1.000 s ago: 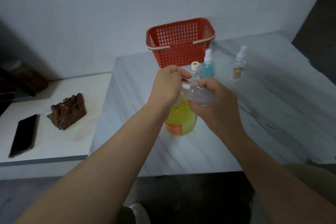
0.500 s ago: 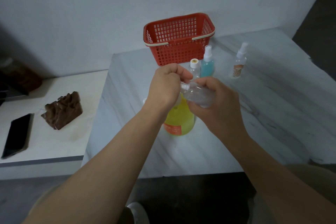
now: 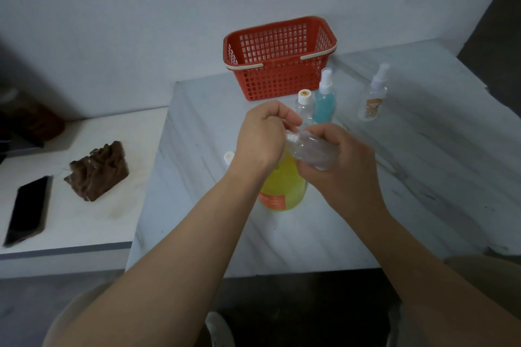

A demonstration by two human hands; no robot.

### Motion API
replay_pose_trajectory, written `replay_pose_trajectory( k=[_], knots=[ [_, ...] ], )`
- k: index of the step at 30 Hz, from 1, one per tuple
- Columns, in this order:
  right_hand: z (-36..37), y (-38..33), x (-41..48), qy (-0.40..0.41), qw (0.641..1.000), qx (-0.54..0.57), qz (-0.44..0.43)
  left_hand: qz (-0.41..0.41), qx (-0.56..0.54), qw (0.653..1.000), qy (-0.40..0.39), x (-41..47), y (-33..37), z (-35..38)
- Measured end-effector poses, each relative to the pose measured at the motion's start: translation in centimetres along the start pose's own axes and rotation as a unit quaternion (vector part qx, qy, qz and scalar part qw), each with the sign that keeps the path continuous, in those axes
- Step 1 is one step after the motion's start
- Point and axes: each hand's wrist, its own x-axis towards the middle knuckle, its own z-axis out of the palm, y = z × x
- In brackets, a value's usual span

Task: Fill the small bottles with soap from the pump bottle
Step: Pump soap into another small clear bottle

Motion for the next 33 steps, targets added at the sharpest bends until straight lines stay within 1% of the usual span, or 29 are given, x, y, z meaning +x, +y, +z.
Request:
replay_pose_trajectory(
  k=[4,7,10,13,19,23,28,33],
  knots=[
    [0.1,-0.3,-0.1,0.016,1.0,0.001,-0.011,-0.011,-0.004,1.0,0.007,-0.3,0.1,-0.2],
    [0.0,-0.5,-0.1,0.031,0.999,-0.001,-0.02,-0.023,-0.016,1.0,-0.006,-0.5,0.6,-0.3],
    [-0.1,-0.6,0.2,0.043,0.998,-0.001,-0.035,-0.017,-0.024,0.999,-0.013,-0.7,1.4,-0.3],
    [-0.1,-0.6,0.4,0.039,0.999,-0.007,-0.033,-0.006,-0.028,0.999,-0.015,-0.6,1.7,-0.4],
    [0.0,-0.6,0.3,0.034,0.999,-0.006,-0.03,-0.012,-0.013,1.0,-0.006,-0.5,1.1,-0.4],
    [0.1,-0.2,0.2,0.03,0.999,0.001,-0.029,0.003,-0.002,1.0,-0.014,-0.4,0.7,-0.5],
    [0.2,0.2,0.2,0.005,1.0,-0.005,-0.011,0.009,0.005,1.0,-0.012,0.1,0.0,-0.1],
    [0.3,0.3,0.3,0.004,1.0,-0.009,-0.004,0.011,0.004,1.0,-0.004,0.3,-0.2,0.0]
  ],
)
